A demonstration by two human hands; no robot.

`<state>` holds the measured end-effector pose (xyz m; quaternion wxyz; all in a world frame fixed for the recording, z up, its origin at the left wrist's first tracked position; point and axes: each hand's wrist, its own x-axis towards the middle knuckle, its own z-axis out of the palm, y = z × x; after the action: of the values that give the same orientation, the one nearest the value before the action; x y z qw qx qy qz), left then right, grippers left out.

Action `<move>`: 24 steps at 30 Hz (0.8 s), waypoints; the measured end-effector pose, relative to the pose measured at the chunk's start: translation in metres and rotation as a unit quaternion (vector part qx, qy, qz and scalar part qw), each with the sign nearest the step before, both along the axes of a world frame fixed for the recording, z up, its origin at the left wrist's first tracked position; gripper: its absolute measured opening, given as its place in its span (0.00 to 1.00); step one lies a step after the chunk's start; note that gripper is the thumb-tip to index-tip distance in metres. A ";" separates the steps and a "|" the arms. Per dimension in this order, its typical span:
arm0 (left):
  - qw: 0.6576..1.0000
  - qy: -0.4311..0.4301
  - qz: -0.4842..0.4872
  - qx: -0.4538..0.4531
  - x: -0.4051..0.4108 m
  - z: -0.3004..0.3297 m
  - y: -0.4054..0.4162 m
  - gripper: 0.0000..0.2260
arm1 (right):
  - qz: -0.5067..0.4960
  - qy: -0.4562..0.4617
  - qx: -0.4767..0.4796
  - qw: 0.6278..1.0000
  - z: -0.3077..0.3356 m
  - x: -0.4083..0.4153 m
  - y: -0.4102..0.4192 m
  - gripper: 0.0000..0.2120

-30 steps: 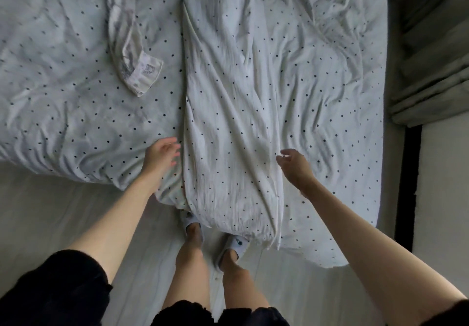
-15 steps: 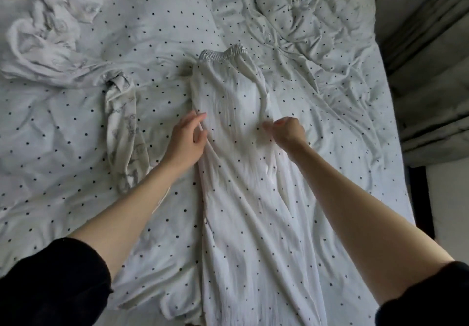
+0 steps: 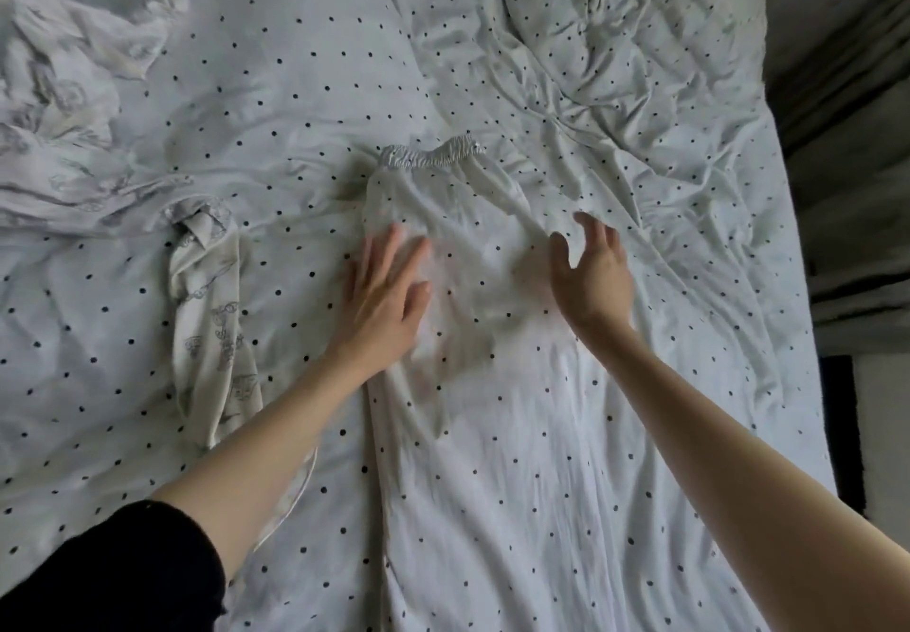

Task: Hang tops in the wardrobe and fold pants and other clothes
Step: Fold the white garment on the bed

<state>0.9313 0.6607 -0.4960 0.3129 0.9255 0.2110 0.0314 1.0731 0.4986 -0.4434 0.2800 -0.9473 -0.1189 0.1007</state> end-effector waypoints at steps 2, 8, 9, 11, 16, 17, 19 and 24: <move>0.986 -0.029 0.111 -0.123 0.025 0.003 0.023 0.25 | 0.154 -0.121 -0.003 0.981 0.004 0.000 0.024 0.22; 0.836 0.027 0.338 -0.430 0.093 -0.005 0.093 0.24 | 0.385 -0.088 -0.203 0.896 -0.035 -0.018 0.059 0.31; 0.825 0.040 0.337 -0.451 0.098 -0.007 0.098 0.21 | 0.385 -0.078 -0.216 0.894 -0.043 -0.018 0.059 0.31; 0.817 0.057 0.337 -0.465 0.105 -0.011 0.105 0.18 | 0.386 -0.074 -0.229 0.891 -0.053 -0.015 0.061 0.31; 0.789 0.105 0.351 -0.493 0.123 -0.011 0.112 0.12 | 0.402 -0.068 -0.236 0.882 -0.063 -0.009 0.065 0.31; 0.797 0.112 0.348 -0.480 0.125 -0.008 0.112 0.07 | 0.402 -0.060 -0.231 0.884 -0.062 -0.008 0.066 0.31; 0.815 0.096 0.347 -0.454 0.128 0.003 0.112 0.05 | 0.400 -0.050 -0.218 0.889 -0.057 -0.006 0.066 0.30; 0.825 -0.032 0.270 -0.495 0.115 0.043 0.110 0.15 | 0.380 -0.041 -0.145 0.912 -0.038 0.005 0.052 0.27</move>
<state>1.0462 0.7704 -0.4526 0.7146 0.5511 0.4294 0.0355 1.0783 0.5507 -0.4818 0.0754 -0.8638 -0.4659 0.1766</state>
